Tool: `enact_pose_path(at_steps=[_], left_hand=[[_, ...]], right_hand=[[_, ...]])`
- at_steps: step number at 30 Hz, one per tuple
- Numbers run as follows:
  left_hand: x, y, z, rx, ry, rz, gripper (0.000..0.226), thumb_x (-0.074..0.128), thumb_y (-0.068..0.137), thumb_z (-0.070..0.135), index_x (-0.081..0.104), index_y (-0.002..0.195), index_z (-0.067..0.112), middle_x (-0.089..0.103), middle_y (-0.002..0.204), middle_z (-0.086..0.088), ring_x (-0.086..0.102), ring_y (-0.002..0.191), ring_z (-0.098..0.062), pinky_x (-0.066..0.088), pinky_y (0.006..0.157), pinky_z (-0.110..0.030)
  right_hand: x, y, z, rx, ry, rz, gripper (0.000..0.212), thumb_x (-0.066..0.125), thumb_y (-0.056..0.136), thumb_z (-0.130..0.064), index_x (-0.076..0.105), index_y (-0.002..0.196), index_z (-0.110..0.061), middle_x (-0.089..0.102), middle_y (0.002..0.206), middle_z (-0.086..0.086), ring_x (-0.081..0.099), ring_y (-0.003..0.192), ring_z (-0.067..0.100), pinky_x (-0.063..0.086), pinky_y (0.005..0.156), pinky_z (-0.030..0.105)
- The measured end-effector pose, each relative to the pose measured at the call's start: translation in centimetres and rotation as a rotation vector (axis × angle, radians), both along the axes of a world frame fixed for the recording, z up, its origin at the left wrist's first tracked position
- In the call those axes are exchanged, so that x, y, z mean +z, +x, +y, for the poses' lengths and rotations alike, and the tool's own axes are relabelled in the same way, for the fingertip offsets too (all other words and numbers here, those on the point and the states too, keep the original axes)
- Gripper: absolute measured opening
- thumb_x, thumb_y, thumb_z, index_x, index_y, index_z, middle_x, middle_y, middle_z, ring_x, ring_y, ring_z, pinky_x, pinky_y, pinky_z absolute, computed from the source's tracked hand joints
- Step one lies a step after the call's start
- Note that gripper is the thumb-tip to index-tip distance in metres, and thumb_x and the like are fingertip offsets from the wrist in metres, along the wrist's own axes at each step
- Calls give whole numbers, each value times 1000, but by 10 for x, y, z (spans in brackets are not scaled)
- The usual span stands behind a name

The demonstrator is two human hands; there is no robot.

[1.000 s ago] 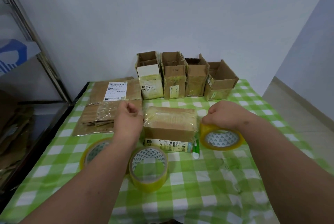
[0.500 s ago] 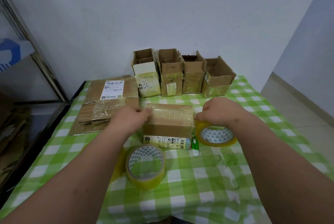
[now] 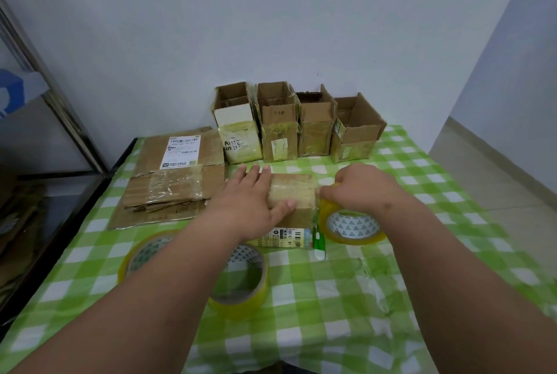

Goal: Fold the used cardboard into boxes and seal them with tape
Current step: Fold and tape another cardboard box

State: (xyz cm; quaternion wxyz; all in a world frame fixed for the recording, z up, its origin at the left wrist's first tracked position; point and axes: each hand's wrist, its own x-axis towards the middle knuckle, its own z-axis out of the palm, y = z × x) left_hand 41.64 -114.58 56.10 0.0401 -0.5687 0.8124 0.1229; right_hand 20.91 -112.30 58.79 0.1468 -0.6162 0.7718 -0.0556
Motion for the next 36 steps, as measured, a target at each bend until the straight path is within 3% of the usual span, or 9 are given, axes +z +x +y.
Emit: enact_pose_path(at_steps=[5,8,14,18,21,24,28,33,36], left_hand=[[0,4,3,-49,10,-26,85,25,81,85,-18,147,53,-18,163,4,-23,149,-22,3,121,-52],[-1,4,3,-48,-3,-17,82,30,81,83,-14,146,58,-17,164,5,-22,149,-21,8,121,-54],[-3,6,-1,-63,18,4,84,32,84,79,-11,150,50,-18,163,6,-21,149,-19,9,122,-53],[1,11,1,-66,-14,119,96,40,87,72,-9,156,27,-13,164,5,-19,149,-16,6,124,-45],[0,15,3,-20,-64,167,95,47,83,73,8,157,26,-11,165,6,-21,149,-19,6,123,-49],[-4,19,8,131,-89,292,92,62,72,75,30,150,39,4,161,2,3,149,-29,17,120,-51],[2,21,9,214,67,553,108,82,67,56,23,155,34,12,160,0,22,146,-27,28,117,-49],[17,24,-1,74,-27,198,86,69,84,51,23,154,35,4,165,7,0,151,-25,7,121,-56],[20,13,4,-4,-87,235,61,58,91,34,37,148,39,23,159,5,19,146,-27,18,119,-53]], right_hand=[[5,-18,6,-89,-16,-511,25,62,85,-27,59,76,-4,56,82,10,53,74,26,39,67,36],[1,-33,15,-135,-27,-658,21,68,83,-28,71,90,-8,65,99,10,63,92,32,48,76,39],[-13,-39,33,-219,-116,-954,16,71,59,-30,61,63,-19,59,82,8,55,81,31,41,72,38],[-16,-31,42,-179,-164,-1047,10,69,56,-25,62,56,-19,56,67,4,53,74,28,39,65,34],[-19,-29,52,-139,-186,-1068,16,70,59,-25,64,68,-14,59,65,4,55,69,25,40,63,32],[-24,-25,62,-97,-188,-1063,16,76,71,-19,65,77,-9,63,67,4,56,65,20,42,62,31],[-23,-20,74,-72,-205,-1081,14,74,74,-19,66,77,-9,62,66,3,55,63,17,41,63,30],[-22,0,90,-7,-138,-1170,30,71,69,-26,69,86,-1,65,73,10,59,63,20,46,57,28],[-27,12,96,-19,-128,-1263,26,74,73,-23,69,87,-2,66,79,20,60,67,25,47,58,30]])
